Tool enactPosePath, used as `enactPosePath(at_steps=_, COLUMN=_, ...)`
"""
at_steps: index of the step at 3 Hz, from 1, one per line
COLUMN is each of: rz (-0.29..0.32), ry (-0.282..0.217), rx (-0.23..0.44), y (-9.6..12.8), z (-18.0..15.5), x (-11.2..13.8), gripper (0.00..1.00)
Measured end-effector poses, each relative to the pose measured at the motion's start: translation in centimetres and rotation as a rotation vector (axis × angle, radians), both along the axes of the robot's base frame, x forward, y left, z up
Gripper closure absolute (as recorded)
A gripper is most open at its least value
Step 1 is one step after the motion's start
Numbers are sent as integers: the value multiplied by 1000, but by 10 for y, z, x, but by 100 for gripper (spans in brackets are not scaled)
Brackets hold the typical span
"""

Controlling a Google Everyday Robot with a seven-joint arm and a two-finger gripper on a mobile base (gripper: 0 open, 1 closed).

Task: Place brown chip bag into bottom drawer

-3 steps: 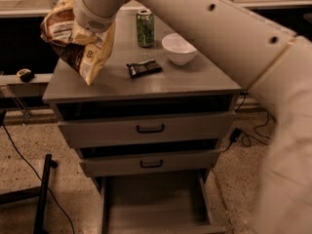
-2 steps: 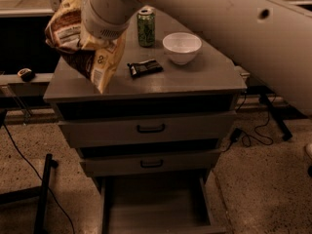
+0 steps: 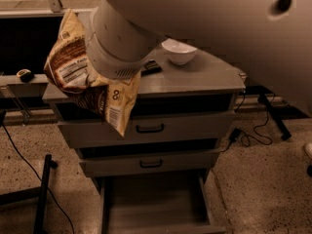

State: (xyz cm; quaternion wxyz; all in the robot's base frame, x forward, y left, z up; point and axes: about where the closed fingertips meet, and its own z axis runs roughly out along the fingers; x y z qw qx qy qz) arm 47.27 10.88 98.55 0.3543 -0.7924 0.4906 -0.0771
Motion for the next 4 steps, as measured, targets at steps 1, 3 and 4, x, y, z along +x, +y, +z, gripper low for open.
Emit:
enactPosePath(at_steps=1, rz=2, ry=25, rx=65, y=-3, z=-7, x=9, gripper=100)
enactPosePath(at_steps=3, rz=131, ry=232, rx=202, y=-107, z=-48, x=38, gripper=100)
enactPosePath(at_steps=4, rz=262, ry=180, rx=13, y=-141, z=-76, x=40, gripper=100)
